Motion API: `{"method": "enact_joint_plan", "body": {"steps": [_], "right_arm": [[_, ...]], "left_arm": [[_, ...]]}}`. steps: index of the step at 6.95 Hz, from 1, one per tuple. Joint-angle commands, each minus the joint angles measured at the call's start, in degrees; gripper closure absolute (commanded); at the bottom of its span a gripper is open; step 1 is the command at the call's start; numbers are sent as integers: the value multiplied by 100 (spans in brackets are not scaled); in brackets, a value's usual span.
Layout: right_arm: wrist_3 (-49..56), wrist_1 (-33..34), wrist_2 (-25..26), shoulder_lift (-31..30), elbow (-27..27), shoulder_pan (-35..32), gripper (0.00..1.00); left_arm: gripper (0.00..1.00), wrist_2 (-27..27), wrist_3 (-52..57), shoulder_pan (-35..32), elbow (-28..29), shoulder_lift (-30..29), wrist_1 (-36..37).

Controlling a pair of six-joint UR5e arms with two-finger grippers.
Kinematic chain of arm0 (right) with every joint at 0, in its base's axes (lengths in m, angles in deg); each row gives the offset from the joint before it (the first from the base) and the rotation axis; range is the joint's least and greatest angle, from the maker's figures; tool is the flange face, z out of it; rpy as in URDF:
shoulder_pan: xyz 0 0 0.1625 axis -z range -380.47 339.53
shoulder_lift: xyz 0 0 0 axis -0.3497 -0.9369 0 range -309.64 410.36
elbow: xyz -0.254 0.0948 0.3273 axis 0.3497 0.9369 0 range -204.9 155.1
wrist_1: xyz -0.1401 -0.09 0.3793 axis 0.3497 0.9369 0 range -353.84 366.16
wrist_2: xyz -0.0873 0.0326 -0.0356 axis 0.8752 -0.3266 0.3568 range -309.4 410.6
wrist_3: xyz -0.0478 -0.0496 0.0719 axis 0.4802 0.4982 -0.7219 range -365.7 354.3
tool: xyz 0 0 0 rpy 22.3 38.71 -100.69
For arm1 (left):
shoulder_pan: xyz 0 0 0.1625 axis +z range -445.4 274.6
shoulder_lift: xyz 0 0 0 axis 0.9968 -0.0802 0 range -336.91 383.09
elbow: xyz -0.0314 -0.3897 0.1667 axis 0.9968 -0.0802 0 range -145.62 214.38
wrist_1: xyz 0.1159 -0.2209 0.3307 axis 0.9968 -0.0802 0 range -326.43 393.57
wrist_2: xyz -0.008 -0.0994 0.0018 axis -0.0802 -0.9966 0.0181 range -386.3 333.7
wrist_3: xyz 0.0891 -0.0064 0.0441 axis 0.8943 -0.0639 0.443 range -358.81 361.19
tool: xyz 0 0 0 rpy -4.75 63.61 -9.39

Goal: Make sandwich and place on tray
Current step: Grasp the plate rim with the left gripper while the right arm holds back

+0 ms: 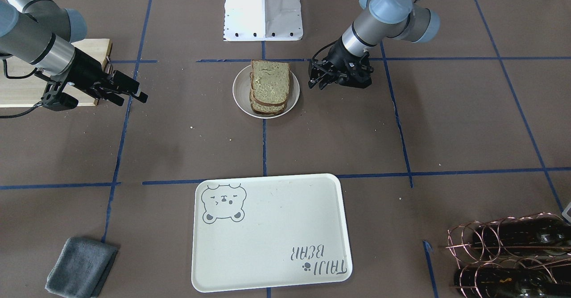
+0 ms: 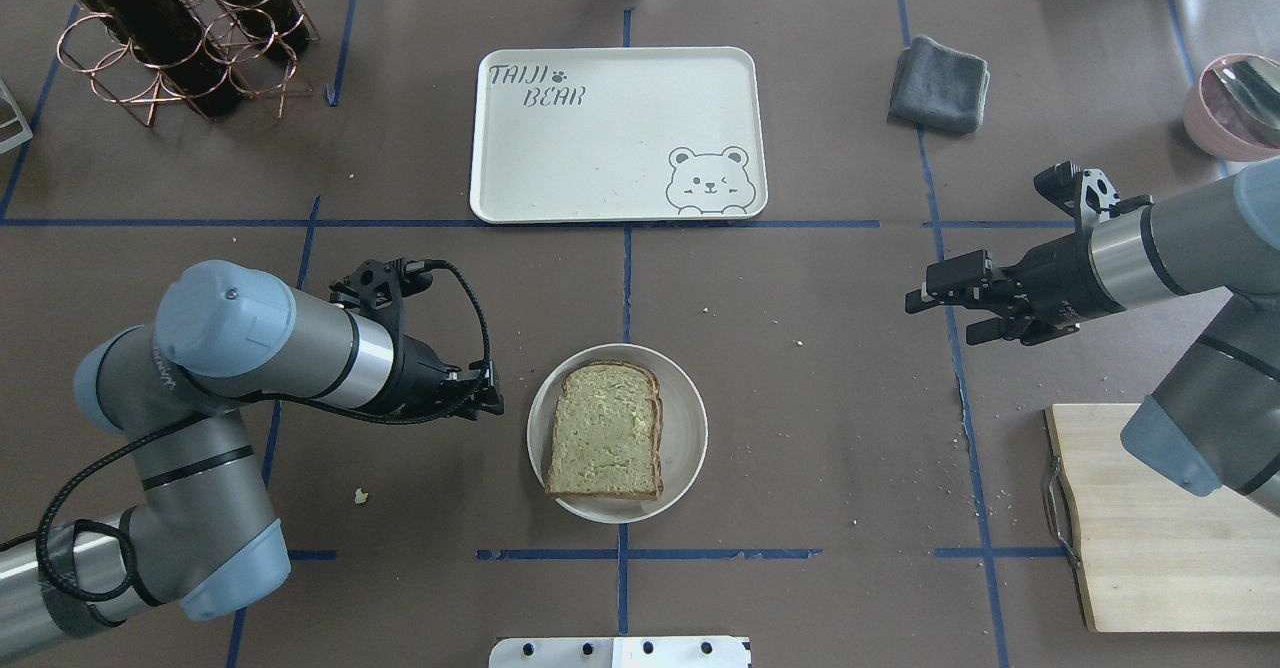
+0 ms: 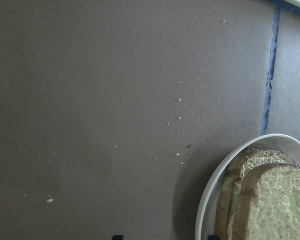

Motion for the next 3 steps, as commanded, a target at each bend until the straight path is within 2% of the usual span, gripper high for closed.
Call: {"method": "enact_joint_plan", "body": {"steps": [1,3], "right_arm": [[1,0,4,-6,-5,5,0],[1,0,4,-6,4,5,0]], "left_arm": [[66,19,2,202,176,-153,36],[66,19,2,299,237,-197,18]]}}
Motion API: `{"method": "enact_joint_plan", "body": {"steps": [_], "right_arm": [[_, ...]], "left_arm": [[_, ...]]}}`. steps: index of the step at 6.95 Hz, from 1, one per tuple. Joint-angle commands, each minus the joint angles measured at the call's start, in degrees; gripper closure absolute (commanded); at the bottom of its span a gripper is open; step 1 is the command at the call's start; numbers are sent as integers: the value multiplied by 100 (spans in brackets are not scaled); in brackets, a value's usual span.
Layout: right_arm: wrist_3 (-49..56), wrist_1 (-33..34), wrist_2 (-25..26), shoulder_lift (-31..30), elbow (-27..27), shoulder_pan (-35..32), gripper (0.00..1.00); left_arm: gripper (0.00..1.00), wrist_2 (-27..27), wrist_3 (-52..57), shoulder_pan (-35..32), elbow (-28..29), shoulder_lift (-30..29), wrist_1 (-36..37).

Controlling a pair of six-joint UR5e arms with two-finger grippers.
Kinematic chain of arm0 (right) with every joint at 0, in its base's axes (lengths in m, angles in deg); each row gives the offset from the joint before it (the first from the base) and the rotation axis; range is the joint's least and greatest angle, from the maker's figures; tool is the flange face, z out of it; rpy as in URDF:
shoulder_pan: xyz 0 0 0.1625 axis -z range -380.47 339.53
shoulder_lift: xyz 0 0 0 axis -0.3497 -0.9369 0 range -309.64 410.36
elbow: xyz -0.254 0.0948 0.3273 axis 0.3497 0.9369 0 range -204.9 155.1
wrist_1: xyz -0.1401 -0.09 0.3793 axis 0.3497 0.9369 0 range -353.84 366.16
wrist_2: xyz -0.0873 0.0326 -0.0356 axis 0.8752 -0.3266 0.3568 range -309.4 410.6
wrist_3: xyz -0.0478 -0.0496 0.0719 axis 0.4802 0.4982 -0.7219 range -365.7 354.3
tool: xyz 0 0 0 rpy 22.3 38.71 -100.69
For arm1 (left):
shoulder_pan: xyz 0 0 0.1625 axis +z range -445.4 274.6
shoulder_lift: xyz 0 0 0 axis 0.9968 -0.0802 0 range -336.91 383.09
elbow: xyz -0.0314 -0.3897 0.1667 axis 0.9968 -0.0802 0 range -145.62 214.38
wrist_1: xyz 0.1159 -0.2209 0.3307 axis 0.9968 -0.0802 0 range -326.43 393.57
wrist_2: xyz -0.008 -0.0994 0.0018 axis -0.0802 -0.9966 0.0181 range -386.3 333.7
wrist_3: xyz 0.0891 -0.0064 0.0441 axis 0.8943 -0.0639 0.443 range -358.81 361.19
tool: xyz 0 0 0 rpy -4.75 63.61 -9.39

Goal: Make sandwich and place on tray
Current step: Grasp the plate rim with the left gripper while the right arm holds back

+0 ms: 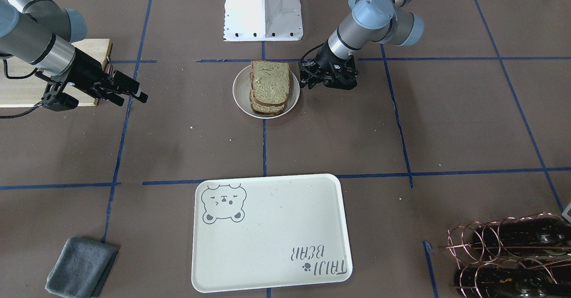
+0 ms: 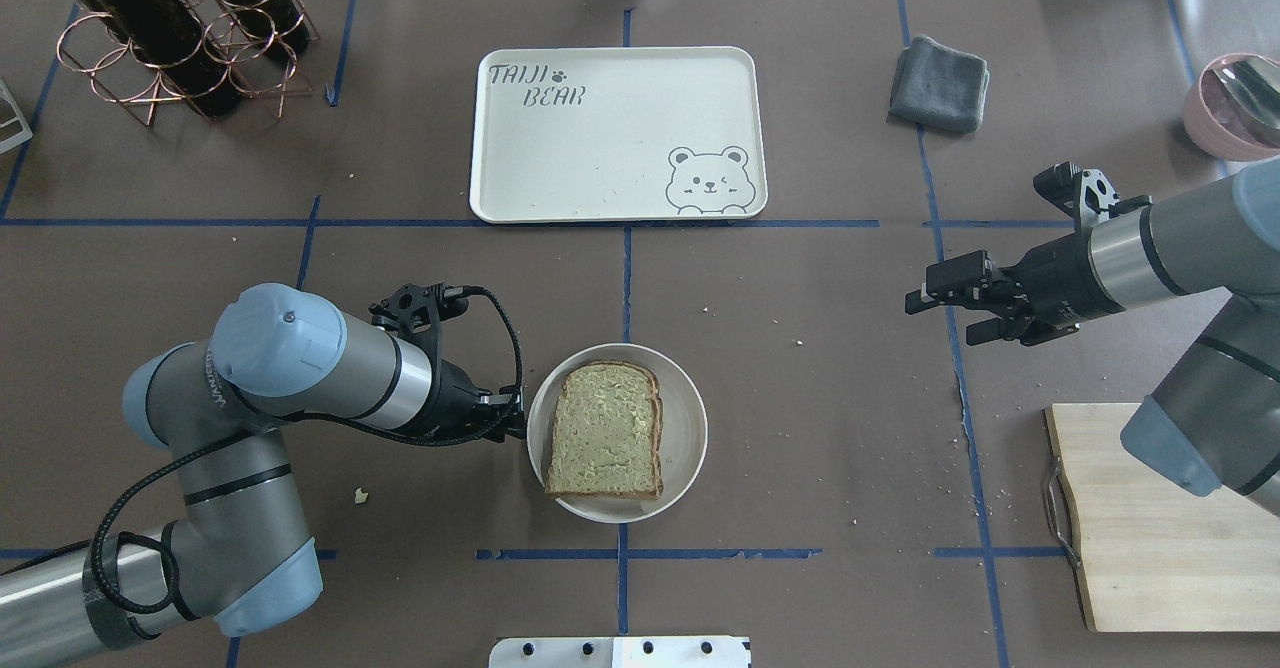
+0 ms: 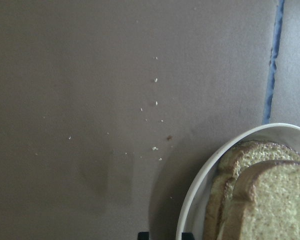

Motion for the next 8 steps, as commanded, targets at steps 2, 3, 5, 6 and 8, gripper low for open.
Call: {"method": "enact_joint_plan", "body": {"steps": [2,3,5,6,8], "right_arm": [[0,0,5,-1,12,1,0],[0,0,5,-10,12,1,0],[0,0,5,-19,29,1,0],[0,0,5,-19,29,1,0],[0,0,5,-27,29,1,0]], "left_arm": [[66,9,0,201,163,-173,-18],[66,9,0,202,242,-218,-18],[73,333,9,298,295,-245,-18],[74,334,18,299,287,-245,-18],[74,334,18,307,313,-279,-26]]}}
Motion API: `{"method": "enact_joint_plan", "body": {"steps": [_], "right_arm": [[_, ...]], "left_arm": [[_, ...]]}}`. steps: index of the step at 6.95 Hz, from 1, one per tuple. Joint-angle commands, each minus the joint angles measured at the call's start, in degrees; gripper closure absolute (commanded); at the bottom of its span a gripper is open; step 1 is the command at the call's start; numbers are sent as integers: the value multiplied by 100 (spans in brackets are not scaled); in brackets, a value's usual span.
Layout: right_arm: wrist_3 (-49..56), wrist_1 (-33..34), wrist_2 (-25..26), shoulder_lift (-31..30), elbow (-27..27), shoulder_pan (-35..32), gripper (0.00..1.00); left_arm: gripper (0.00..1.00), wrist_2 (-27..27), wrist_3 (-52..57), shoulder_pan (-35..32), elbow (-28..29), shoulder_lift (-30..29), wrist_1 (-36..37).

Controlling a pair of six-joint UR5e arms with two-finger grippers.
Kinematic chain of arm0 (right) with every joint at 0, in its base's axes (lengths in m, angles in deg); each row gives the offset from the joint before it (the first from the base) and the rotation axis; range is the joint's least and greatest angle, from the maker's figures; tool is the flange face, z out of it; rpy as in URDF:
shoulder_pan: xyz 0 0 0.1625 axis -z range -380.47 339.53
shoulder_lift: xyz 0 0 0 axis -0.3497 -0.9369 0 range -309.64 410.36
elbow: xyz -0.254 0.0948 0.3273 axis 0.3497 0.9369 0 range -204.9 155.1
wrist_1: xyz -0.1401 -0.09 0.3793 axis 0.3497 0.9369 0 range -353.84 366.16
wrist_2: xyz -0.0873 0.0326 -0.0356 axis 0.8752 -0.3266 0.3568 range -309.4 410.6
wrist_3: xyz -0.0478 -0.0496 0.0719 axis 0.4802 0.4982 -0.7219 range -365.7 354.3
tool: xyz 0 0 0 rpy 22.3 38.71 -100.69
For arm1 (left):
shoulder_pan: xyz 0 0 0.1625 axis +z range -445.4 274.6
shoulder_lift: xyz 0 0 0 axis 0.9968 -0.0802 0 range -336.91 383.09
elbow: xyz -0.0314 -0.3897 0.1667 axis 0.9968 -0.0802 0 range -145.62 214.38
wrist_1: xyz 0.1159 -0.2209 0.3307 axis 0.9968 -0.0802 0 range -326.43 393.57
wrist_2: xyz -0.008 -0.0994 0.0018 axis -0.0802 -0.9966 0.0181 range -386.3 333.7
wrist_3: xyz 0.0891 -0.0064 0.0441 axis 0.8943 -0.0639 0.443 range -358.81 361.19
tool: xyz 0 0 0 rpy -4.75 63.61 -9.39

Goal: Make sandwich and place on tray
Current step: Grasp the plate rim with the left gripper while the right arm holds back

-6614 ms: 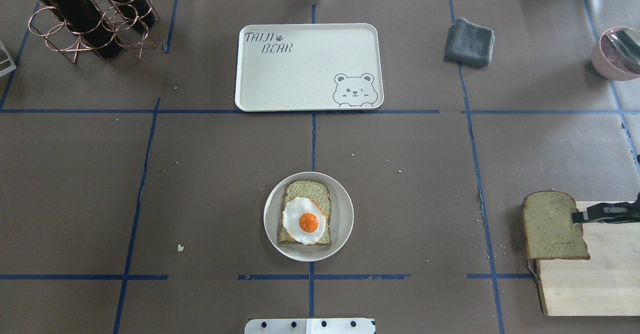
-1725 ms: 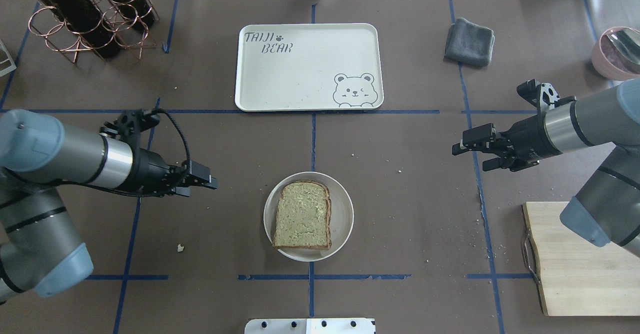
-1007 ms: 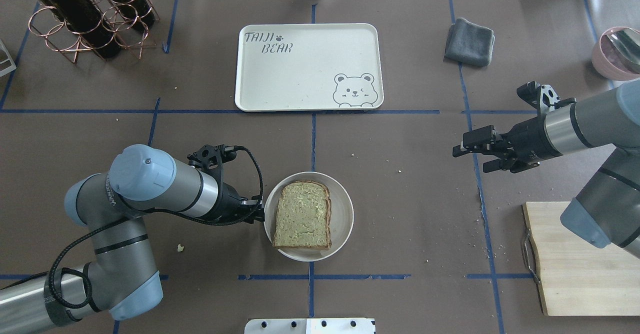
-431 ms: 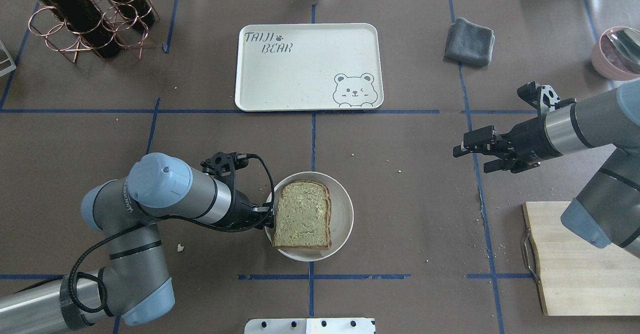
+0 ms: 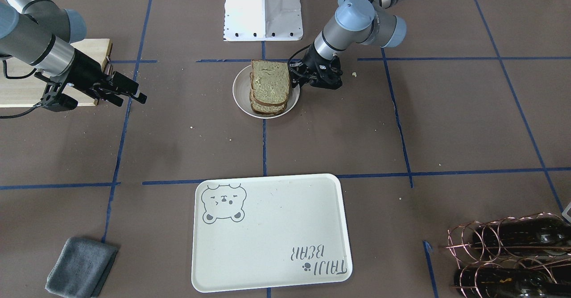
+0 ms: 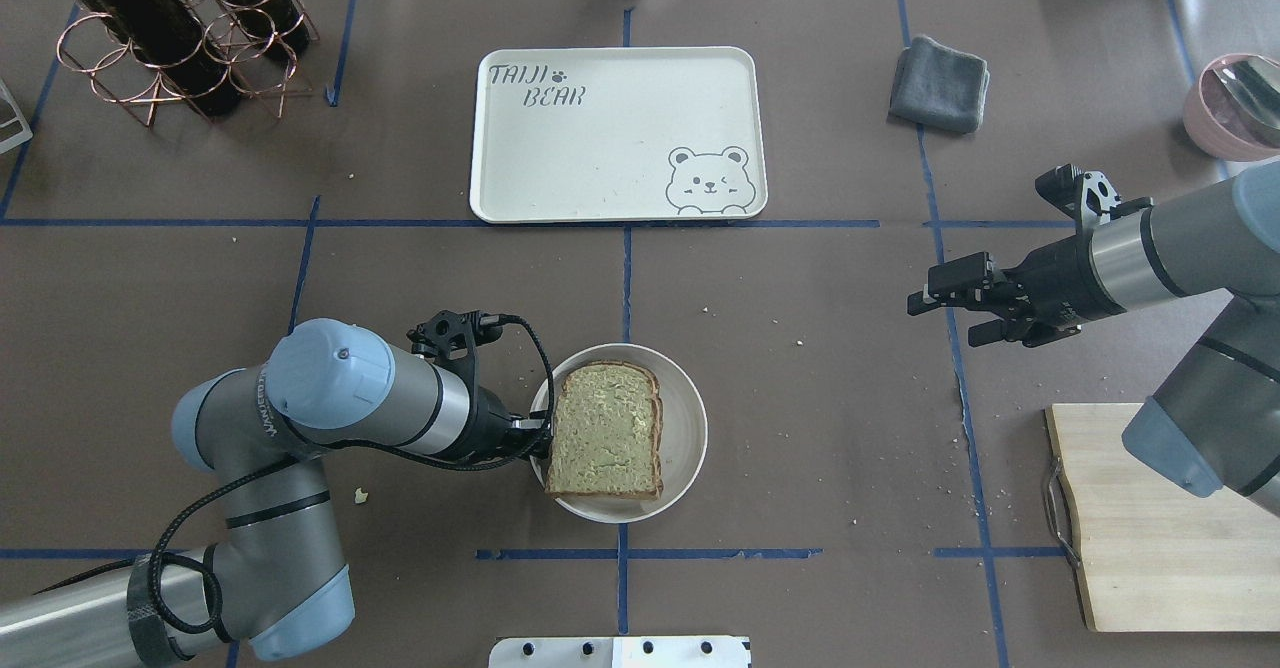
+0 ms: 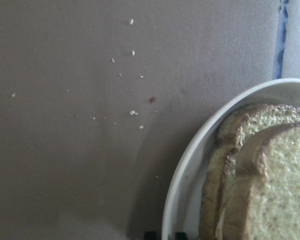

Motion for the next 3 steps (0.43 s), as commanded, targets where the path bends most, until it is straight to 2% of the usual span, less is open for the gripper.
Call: {"method": "enact_joint_plan", "body": {"steps": [1,2,3], "right_arm": [[0,0,0,2,9,0,0],[0,0,0,2,9,0,0],[0,0,0,-6,9,0,0]], "left_arm": [[74,6,-8,15,25,-43,-3],[75,6,-8,15,77,-52,-3],[81,6,-8,23,95,-61,-3]]}}
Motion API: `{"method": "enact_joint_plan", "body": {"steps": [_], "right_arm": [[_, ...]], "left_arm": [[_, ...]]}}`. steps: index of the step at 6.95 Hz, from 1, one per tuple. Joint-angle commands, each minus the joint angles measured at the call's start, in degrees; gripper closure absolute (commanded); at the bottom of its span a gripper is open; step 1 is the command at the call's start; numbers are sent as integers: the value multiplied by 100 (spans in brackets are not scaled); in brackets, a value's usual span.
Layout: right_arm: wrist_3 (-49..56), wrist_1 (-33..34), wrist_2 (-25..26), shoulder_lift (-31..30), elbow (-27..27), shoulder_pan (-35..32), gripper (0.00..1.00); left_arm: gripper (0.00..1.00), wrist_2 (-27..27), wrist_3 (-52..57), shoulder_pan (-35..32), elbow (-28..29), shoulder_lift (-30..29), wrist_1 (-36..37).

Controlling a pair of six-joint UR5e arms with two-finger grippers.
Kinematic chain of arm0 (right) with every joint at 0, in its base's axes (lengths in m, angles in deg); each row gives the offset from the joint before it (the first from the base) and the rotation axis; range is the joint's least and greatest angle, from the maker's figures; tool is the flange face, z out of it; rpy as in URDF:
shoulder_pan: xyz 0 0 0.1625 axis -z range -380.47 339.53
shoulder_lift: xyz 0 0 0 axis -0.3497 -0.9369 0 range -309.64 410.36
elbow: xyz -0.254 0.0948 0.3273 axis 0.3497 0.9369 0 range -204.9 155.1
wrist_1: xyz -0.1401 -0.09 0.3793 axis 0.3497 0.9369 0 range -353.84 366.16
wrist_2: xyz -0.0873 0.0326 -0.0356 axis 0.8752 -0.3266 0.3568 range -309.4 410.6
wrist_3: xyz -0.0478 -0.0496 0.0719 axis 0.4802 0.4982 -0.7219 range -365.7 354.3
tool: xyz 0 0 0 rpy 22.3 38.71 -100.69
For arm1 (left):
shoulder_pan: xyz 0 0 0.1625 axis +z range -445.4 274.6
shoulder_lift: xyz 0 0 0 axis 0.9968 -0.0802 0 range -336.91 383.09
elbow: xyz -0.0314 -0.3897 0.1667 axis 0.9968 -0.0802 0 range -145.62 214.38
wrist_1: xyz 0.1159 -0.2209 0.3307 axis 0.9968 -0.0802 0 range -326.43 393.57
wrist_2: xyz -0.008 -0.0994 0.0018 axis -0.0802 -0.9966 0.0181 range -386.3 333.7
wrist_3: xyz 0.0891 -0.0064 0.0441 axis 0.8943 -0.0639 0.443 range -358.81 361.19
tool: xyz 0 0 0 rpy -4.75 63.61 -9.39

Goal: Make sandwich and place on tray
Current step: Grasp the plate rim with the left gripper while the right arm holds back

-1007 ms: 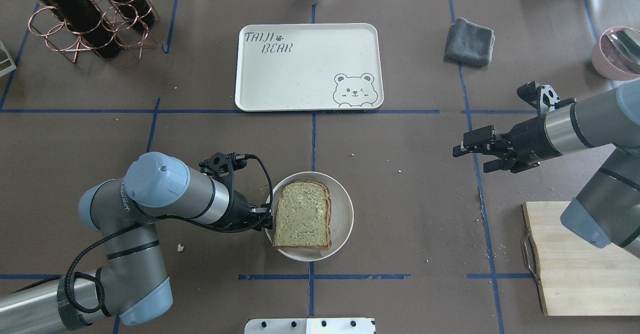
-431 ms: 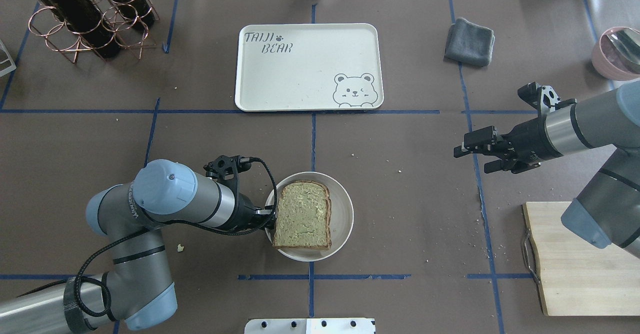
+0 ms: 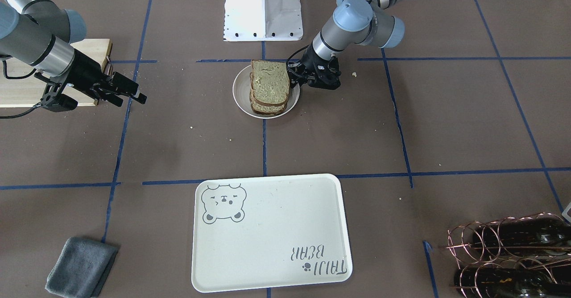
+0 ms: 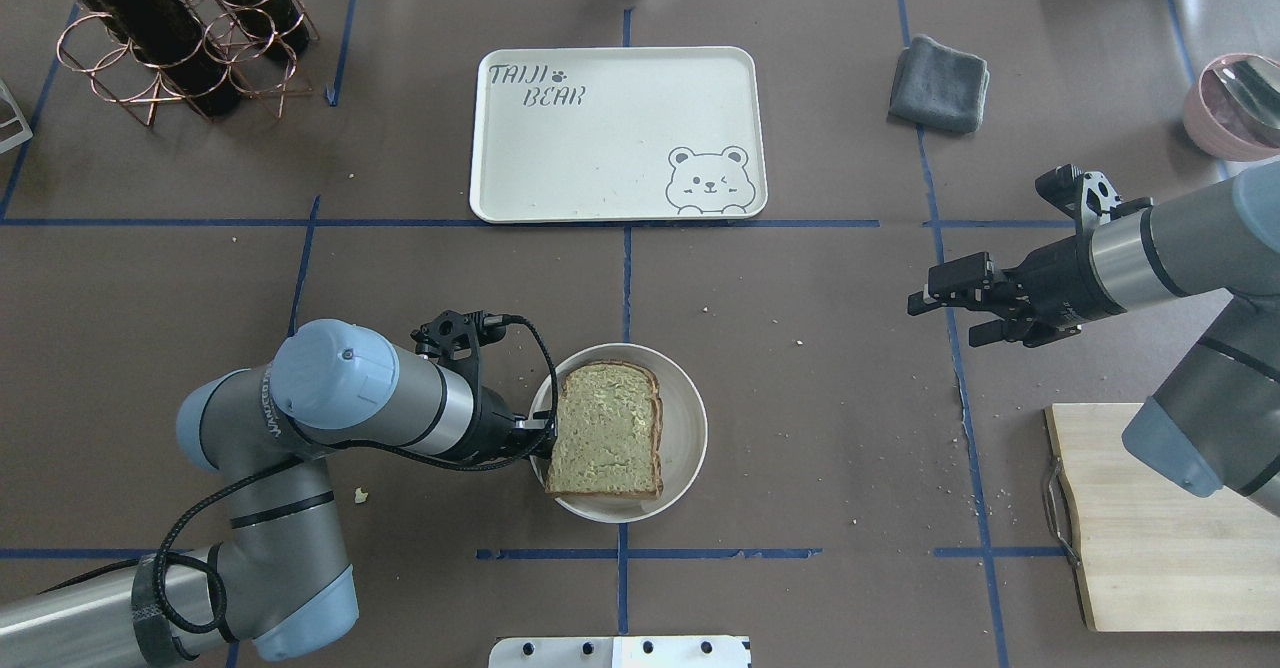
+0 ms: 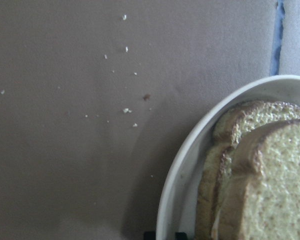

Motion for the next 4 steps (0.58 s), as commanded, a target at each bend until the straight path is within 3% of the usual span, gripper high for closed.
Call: {"method": "enact_joint_plan", "body": {"steps": [1,2,4], "right_arm": [[0,-9,0,-6,1,0,0],[0,-9,0,3,1,0,0],[0,-9,0,3,1,0,0]], "left_arm": [[100,-8,-18,-2,13,-21,-9],[100,-9,-53,-10,-66,-29,-17],[100,-17,-1443,-246,-268,-134,-209]]}}
